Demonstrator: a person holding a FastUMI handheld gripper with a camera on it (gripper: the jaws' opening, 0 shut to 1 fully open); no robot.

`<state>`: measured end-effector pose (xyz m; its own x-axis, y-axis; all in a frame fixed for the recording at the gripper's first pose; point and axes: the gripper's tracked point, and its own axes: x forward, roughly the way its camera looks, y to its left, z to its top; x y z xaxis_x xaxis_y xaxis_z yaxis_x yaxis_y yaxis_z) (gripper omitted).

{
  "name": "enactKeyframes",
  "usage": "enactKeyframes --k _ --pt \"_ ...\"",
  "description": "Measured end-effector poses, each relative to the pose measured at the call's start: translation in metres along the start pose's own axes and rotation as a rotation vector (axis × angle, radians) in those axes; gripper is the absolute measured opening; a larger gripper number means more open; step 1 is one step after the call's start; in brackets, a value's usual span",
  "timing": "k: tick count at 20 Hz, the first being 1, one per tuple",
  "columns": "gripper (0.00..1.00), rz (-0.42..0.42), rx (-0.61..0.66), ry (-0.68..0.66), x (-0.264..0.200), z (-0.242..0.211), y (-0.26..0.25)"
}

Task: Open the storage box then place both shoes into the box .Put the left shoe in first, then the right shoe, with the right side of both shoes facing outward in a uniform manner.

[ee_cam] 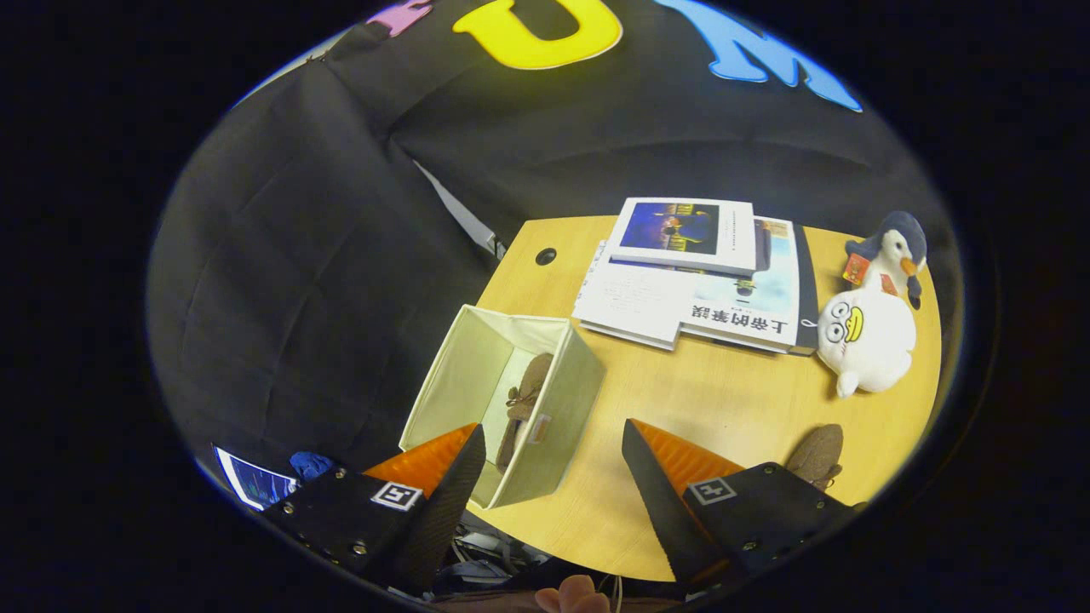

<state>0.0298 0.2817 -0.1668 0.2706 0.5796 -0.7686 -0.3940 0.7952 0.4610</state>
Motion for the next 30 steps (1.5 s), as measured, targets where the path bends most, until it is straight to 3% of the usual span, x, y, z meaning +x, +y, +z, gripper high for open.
enactKeyframes --k 7,16,25,30 --pt "0.98 -0.046 0.113 -0.090 -0.048 -0.006 -0.071" --pt "0.98 -0.183 0.159 -0.147 -0.087 -0.043 -0.170" --pt "0.98 -0.270 0.244 -0.111 -0.095 -0.096 -0.239" --pt "0.98 -0.341 0.217 -0.033 -0.084 -0.139 -0.276"
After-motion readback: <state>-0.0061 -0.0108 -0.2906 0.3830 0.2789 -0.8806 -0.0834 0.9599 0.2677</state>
